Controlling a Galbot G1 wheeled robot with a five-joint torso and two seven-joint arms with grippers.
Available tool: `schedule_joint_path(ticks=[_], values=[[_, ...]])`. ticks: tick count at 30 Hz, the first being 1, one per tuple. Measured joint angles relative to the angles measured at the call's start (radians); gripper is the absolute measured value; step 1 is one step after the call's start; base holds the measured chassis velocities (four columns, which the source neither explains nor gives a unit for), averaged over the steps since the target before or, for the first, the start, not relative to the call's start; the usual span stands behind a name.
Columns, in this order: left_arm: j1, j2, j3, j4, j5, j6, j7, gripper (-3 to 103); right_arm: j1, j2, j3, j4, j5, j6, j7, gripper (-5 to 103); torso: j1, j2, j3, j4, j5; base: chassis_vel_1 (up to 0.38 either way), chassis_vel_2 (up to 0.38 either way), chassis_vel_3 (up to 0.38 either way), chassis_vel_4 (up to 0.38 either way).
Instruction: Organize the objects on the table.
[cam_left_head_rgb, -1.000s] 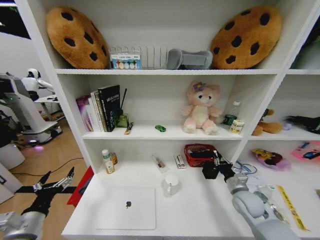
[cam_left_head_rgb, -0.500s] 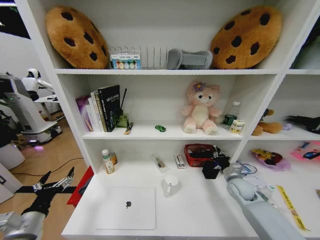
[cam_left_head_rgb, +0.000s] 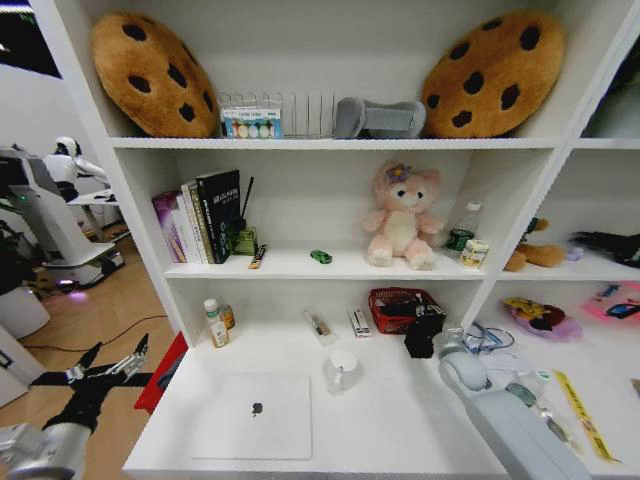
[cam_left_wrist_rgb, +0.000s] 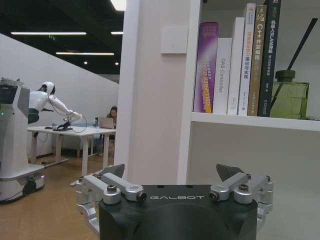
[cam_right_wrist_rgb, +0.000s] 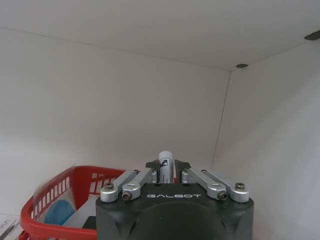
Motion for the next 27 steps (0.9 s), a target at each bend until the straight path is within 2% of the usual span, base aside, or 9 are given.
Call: schedule_joint_path(ticks=[6, 7, 9, 10, 12, 15, 17, 23, 27], values=[[0.000, 0.000, 0.000, 0.000, 0.000, 0.000, 0.000, 100, -0.038, -0.007, 0.029, 0.034, -0.010, -0.008, 0.007, 39, 0.000, 0.000, 0.000, 0.0000, 0.0001, 0.000, 0.000, 0.000, 0.000], [0.000, 0.000, 0.000, 0.000, 0.000, 0.000, 0.000, 100, -0.052, -0.010, 0.040, 0.053, -0.009, -0.009, 0.012, 50, 0.000, 0.000, 0.000, 0.0000, 0.0001, 0.000, 0.000, 0.000, 0.000], [0.000, 0.000, 0.000, 0.000, 0.000, 0.000, 0.000, 100, -0.067, -0.012, 0.049, 0.073, -0.003, -0.010, 0.016, 50, 0.000, 0.000, 0.000, 0.0001, 0.0001, 0.000, 0.000, 0.000, 0.000], [0.000, 0.000, 0.000, 0.000, 0.000, 0.000, 0.000, 100, -0.101, -0.016, 0.069, 0.121, 0.015, -0.011, 0.028, 61, 0.000, 0.000, 0.000, 0.0001, 0.0002, 0.000, 0.000, 0.000, 0.000], [0.000, 0.000, 0.000, 0.000, 0.000, 0.000, 0.000, 100, -0.126, -0.019, 0.081, 0.152, 0.022, -0.010, 0.033, 61, 0.000, 0.000, 0.000, 0.0003, 0.0000, 0.000, 0.000, 0.000, 0.000], [0.000, 0.000, 0.000, 0.000, 0.000, 0.000, 0.000, 100, -0.202, -0.021, 0.114, 0.234, 0.025, -0.007, 0.039, 71, 0.000, 0.000, 0.000, 0.0002, 0.0001, 0.000, 0.000, 0.000, 0.000], [0.000, 0.000, 0.000, 0.000, 0.000, 0.000, 0.000, 100, -0.307, -0.008, 0.164, 0.331, 0.024, -0.019, 0.059, 88, 0.000, 0.000, 0.000, -0.0001, 0.0000, 0.000, 0.000, 0.000, 0.000], [0.000, 0.000, 0.000, 0.000, 0.000, 0.000, 0.000, 100, -0.467, 0.031, 0.265, 0.472, 0.020, -0.014, 0.057, 99, 0.000, 0.000, 0.000, 0.0001, 0.0001, 0.000, 0.000, 0.000, 0.000], [0.000, 0.000, 0.000, 0.000, 0.000, 0.000, 0.000, 100, -0.646, 0.058, 0.378, 0.576, -0.001, 0.061, 0.000, 100, 0.000, 0.000, 0.000, -0.0003, -0.0001, 0.000, 0.000, 0.000, 0.000]])
